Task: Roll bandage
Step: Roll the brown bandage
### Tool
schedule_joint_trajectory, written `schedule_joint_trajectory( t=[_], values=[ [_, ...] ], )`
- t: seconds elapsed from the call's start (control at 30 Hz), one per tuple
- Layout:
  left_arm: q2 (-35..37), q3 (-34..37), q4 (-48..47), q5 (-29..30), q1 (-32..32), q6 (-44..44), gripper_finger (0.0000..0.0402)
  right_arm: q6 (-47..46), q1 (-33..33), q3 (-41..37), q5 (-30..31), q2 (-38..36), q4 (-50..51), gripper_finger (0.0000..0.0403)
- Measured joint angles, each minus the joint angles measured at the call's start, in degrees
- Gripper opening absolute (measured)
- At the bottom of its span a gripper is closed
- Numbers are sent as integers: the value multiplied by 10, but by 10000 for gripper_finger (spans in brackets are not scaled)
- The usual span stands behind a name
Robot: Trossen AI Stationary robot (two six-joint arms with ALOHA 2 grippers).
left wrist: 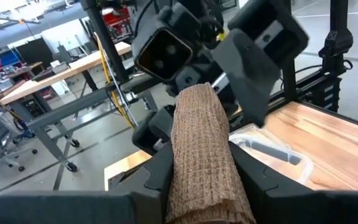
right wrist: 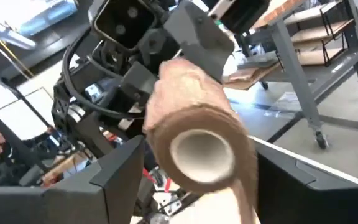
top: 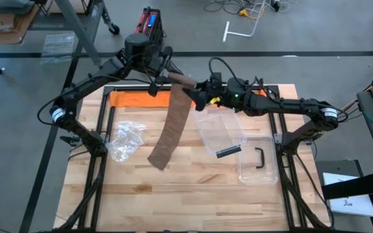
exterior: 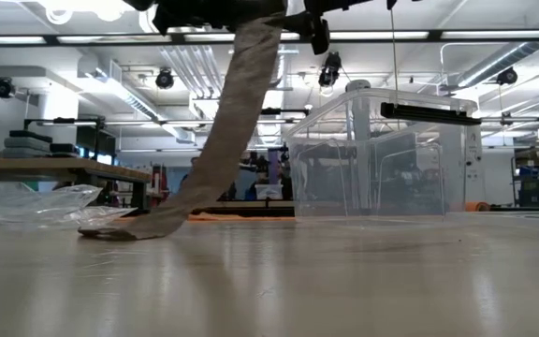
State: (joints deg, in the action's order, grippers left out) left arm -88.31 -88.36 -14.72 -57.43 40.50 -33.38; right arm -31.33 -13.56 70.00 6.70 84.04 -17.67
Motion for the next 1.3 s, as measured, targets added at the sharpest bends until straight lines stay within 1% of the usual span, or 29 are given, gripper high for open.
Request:
schedule_joint_trajectory(
  t=[0.17,0.3,0.47,0.63,0.7,0.8,1.0,1.07,1.17,1.3],
  values=[
    [2,0,-1,3,0,-7,101,-20,-1,0,3,-3,-28,241],
    [2,0,13,31,-3,-8,104,-53,-1,0,-4,-3,-36,243],
    [0,0,26,39,-7,-13,99,-54,-2,0,-4,-3,-38,232],
    [1,0,26,39,-8,-43,107,-53,-2,-1,-5,-4,-47,222],
    [1,2,26,39,-8,-61,110,-66,-2,-1,-5,-4,-49,219],
    [1,5,26,39,-10,-86,109,-86,-2,-1,-4,-4,-48,215],
    [1,5,25,46,-19,-127,106,-96,-4,-1,-5,-4,-47,214],
    [1,5,26,58,-23,-143,109,-99,-4,-1,5,-4,-47,217],
    [1,5,31,97,-30,-166,111,-107,-6,-1,18,-4,-48,221],
    [1,6,33,104,-35,-191,107,-108,-8,-1,21,-5,-48,219]
  ],
)
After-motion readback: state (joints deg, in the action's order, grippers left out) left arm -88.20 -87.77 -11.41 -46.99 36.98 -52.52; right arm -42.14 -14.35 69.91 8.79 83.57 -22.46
